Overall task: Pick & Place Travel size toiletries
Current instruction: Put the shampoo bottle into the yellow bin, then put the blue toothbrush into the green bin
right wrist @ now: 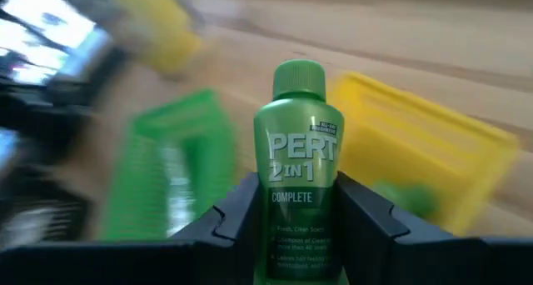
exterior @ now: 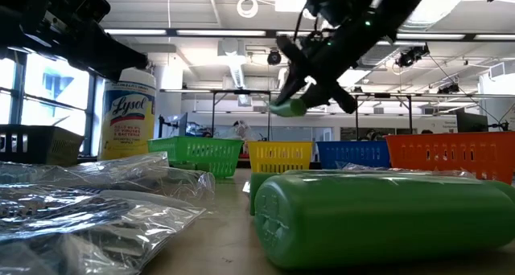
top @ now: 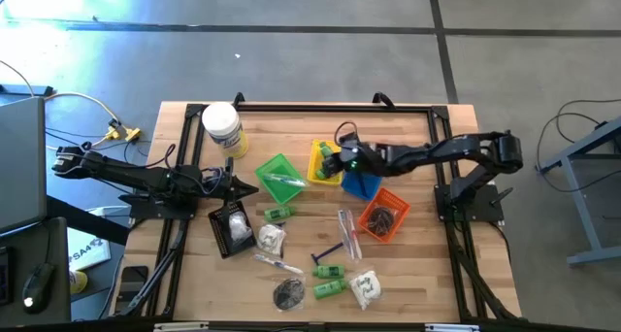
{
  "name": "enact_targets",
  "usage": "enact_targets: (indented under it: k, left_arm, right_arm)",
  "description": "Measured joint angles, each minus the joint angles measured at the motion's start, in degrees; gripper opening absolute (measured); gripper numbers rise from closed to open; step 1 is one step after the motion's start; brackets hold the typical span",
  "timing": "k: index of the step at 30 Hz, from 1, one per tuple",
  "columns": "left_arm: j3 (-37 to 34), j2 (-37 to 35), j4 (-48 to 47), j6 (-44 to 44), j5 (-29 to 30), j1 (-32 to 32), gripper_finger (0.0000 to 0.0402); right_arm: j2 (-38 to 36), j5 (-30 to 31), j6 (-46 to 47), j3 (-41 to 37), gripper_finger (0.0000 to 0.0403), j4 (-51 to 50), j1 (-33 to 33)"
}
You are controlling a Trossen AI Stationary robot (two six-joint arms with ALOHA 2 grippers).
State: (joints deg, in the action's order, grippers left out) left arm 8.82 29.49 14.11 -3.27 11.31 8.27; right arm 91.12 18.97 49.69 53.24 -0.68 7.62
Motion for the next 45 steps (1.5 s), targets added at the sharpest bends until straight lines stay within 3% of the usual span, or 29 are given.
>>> enact_targets:
  k: [4,11,19,26,39,45]
  left_arm:
    - [0.0,0.0,0.0,0.0,-0.02,0.0,0.0]
    - [0.0,0.0,-0.07,0.0,-0.02,0.0,0.0]
    - [0.0,0.0,-0.11,0.0,-0.04,0.0,0.0]
    - [0.0,-0.02,-0.11,0.0,-0.04,0.0,0.0]
    - [-0.01,0.0,-1.03,-0.22,-0.08,0.0,0.0]
    - [-0.02,-0.02,-1.08,-0.22,-0.11,0.0,0.0]
  right_arm:
    - [4.1,1.97,1.15,7.64,0.0115,-13.01,0.33]
    - [12.0,1.05,0.93,15.24,0.0116,-15.69,0.11]
    - [17.19,1.23,2.9,16.1,0.0113,-18.1,0.11]
    - [17.67,1.49,-1.11,16.15,0.014,-17.0,0.19]
    - [16.32,-0.49,-6.61,16.17,0.0252,-15.28,0.0]
    - [8.73,9.06,-18.2,16.08,0.0247,-13.31,-4.03]
